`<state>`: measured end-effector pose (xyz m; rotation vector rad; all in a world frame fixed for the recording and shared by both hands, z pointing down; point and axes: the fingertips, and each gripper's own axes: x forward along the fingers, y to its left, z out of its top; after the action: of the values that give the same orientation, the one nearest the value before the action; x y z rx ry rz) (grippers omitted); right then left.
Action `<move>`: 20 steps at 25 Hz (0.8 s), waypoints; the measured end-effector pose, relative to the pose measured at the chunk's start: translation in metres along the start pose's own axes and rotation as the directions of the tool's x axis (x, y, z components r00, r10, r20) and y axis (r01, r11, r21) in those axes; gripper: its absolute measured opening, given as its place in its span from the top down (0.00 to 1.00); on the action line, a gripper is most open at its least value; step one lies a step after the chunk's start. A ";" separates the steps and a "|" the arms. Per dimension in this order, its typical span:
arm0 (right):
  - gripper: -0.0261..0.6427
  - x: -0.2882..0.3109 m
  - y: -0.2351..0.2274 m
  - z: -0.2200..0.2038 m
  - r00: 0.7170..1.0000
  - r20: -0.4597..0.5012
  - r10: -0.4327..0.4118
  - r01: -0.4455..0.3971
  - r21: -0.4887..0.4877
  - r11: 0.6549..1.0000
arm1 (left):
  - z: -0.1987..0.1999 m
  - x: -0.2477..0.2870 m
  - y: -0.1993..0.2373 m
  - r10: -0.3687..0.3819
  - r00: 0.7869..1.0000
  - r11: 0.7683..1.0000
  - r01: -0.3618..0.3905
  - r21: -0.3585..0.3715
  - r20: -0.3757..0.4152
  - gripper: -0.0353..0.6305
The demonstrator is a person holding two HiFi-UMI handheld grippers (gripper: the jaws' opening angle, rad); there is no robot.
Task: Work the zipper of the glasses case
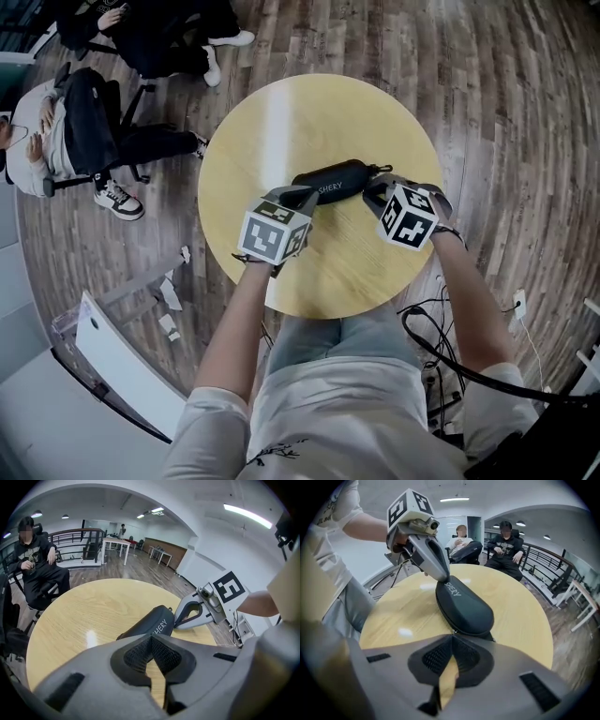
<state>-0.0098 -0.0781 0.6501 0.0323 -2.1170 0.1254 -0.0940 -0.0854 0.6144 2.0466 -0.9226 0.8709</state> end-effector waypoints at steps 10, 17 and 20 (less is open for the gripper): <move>0.96 0.005 0.008 0.005 0.998 0.027 -0.054 0.052 0.077 0.996 | -0.005 0.000 -0.011 -0.042 0.999 0.999 0.042 -0.012 0.007 0.94; 0.96 -0.002 -0.043 0.010 0.996 0.021 -0.086 0.087 -0.043 0.995 | -0.005 0.010 -0.048 -0.100 0.995 0.994 0.101 0.047 -0.015 0.94; 0.96 0.009 -0.054 0.014 0.998 0.008 -0.070 0.071 -0.093 0.993 | 0.024 -0.006 -0.012 -0.004 0.997 0.999 0.000 0.051 0.077 0.94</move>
<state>-0.0226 -0.1333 0.6547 0.0519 -2.1217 -0.0153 -0.0806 -0.0975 0.5937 2.1375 -0.9486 0.8264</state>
